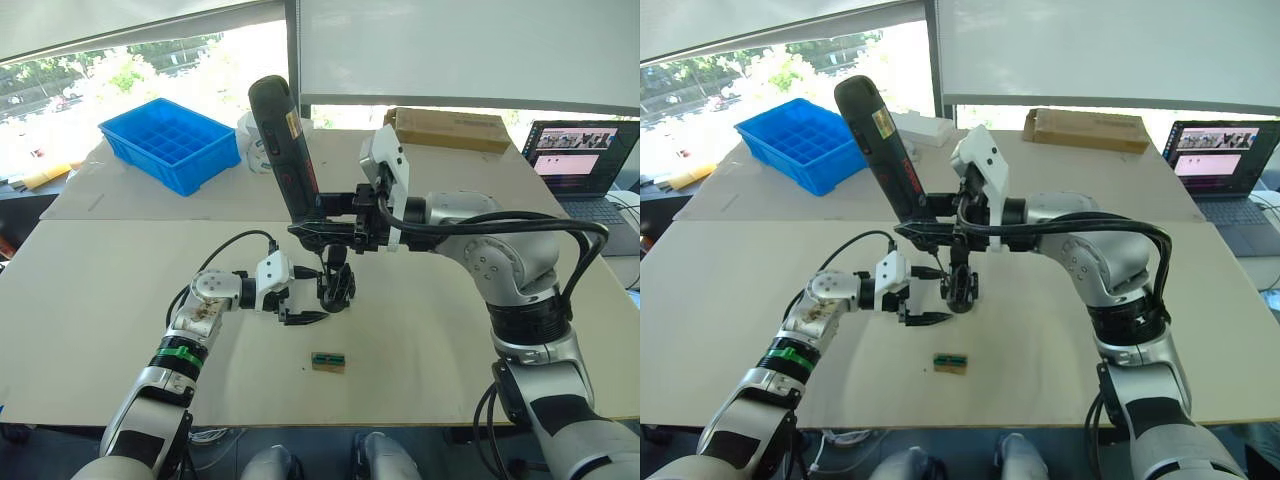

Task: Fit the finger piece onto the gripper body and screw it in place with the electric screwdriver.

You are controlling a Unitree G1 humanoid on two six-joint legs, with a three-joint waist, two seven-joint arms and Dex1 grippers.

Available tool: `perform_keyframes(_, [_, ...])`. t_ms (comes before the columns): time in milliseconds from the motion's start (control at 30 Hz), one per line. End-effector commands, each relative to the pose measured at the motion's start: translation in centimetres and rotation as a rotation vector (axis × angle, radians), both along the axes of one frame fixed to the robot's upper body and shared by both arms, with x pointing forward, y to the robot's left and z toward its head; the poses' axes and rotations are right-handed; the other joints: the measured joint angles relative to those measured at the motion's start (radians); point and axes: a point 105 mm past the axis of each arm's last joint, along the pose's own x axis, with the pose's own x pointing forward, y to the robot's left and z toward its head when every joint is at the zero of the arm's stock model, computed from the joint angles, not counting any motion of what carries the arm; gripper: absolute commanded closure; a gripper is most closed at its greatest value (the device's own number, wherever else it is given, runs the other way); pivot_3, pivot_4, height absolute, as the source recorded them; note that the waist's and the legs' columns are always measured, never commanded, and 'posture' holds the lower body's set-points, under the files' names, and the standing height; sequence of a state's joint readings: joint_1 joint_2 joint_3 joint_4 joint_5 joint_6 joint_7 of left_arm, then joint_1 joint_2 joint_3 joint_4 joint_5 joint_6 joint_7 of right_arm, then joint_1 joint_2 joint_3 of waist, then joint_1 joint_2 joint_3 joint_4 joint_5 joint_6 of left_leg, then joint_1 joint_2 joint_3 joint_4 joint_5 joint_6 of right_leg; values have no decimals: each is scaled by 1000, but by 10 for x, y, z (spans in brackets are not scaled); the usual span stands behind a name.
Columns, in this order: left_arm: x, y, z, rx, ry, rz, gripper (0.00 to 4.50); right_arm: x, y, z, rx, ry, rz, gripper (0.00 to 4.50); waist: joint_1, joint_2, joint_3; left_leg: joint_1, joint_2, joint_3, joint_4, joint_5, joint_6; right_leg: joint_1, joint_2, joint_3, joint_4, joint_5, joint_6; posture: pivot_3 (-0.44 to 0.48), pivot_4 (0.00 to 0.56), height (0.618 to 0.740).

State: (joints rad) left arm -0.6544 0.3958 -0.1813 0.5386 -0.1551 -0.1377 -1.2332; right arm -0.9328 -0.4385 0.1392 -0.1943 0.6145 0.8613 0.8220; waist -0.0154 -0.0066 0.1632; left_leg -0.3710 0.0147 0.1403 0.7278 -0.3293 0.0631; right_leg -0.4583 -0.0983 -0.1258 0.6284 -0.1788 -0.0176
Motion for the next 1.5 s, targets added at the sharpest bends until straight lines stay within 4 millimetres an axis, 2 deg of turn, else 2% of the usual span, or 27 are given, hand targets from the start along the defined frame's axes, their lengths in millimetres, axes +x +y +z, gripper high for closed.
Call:
perform_keyframes(33, [2,-1,12,-10,-56,-10,0,-9,-1,26,56,-105,20,2576,0,0,0,0,0,0,0,0,0,0,0,0,0,0,0,0,150,738])
perform_keyframes(467, [3,0,12,-9,-58,-6,0,-15,1,33,56,-113,40,2576,0,0,0,0,0,0,0,0,0,0,0,0,0,0,0,0,150,738])
perform_keyframes(1233, [3,0,12,-9,-62,-4,0,0,-4,14,41,-86,-8,2576,0,0,0,0,0,0,0,0,0,0,0,0,0,0,0,0,150,738])
perform_keyframes(1500, [3,1,11,-7,-60,-4,0,-7,-1,26,55,-114,15,2576,0,0,0,0,0,0,0,0,0,0,0,0,0,0,0,0,150,738])
